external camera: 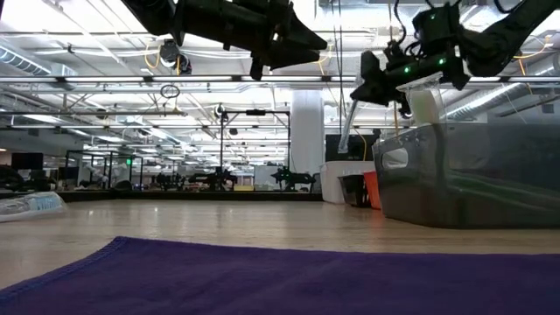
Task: Pick & Place Toothbrushes
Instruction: Put the blue toothbrush into the white bin
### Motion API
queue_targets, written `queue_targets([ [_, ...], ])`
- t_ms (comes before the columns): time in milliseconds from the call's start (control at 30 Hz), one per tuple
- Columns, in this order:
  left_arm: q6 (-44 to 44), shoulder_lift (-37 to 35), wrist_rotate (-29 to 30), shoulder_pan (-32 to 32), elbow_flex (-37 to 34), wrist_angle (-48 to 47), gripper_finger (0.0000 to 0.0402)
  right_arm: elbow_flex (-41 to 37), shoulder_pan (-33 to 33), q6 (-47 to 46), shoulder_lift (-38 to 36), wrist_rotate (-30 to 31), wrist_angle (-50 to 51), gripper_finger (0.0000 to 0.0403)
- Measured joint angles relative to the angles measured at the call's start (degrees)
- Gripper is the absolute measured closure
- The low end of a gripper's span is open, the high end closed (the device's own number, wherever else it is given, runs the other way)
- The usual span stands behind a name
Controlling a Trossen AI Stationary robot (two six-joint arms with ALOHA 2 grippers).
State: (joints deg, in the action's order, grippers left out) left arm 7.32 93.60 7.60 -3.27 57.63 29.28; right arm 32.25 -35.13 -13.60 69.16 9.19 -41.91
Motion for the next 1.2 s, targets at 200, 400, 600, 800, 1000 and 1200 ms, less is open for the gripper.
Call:
queue_targets([
  [200,-0.11,0.00,0.00,0.02,0.00,-0.04,0.0256,0.00,-3.23,-3.99,5.34,-0.23,-3.21,0.0391],
  [400,-0.11,0.00,0.00,0.00,0.00,-0.99,0.0256,0.00,-4.84,-6.89,9.79,-0.34,-6.58,0.0391],
  [600,-0.11,0.00,0.00,0.00,0.00,-1.29,0.0256,0.00,-4.84,-8.52,13.53,-0.48,-9.48,0.0385],
  [800,-0.11,0.00,0.02,0.00,0.00,-1.29,0.0256,0.00,-4.84,-10.17,15.94,-0.50,-10.19,0.0348],
  [1000,-0.11,0.00,0.02,0.02,0.00,-1.30,0.0256,0.00,-5.04,-9.77,15.96,-3.26,-10.09,0.0284],
  [1200,-0.10,0.02,0.02,-0.08,0.00,-2.19,0.0256,0.00,-5.06,-9.14,15.52,-3.26,-10.05,0.0208],
])
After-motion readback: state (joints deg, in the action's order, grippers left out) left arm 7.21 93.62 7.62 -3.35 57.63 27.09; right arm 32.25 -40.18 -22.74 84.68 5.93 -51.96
